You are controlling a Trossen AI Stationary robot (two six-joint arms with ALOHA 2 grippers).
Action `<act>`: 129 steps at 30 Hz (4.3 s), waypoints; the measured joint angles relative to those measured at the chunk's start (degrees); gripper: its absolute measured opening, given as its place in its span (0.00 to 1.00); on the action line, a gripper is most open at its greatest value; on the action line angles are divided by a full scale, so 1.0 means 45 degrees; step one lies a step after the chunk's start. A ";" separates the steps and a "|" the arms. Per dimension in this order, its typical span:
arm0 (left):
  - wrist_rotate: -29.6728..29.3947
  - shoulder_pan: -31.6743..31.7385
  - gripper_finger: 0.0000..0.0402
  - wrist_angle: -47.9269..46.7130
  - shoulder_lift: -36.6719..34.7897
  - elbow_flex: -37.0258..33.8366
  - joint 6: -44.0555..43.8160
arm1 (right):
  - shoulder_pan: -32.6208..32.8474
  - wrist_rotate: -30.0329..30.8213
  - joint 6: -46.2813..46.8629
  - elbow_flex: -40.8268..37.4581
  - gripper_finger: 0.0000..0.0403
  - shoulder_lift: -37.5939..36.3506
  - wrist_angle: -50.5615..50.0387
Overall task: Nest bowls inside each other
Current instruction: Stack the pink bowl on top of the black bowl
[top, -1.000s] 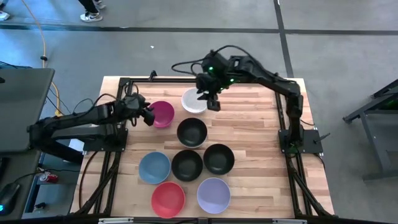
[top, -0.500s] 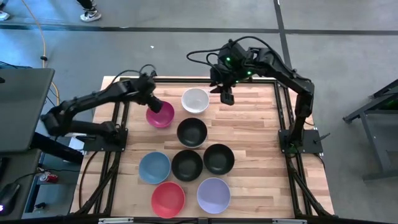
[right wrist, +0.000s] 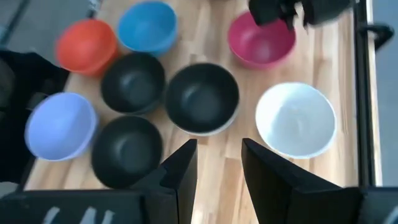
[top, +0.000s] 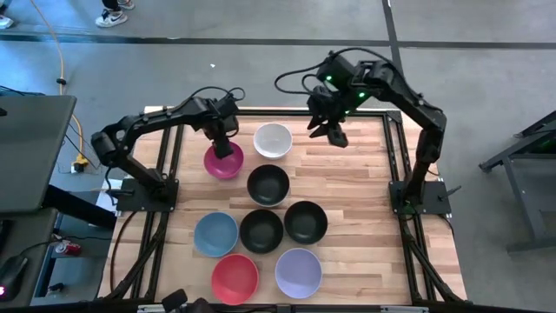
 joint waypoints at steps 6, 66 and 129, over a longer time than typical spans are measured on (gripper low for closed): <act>0.0057 0.0470 0.33 -0.0097 0.0215 0.0051 0.0429 | -0.0242 -0.1150 -0.0106 0.0000 0.29 -0.0778 0.0045; 0.1520 0.1194 0.33 -0.0638 0.0353 -0.0852 -0.0253 | -0.0240 -0.3616 0.0210 -0.0714 0.29 -0.2267 0.1433; 0.4376 -0.2301 0.00 -0.2285 0.0343 0.5098 -0.0495 | -0.0240 -0.2839 -0.0059 -0.0714 0.29 -0.2223 0.1336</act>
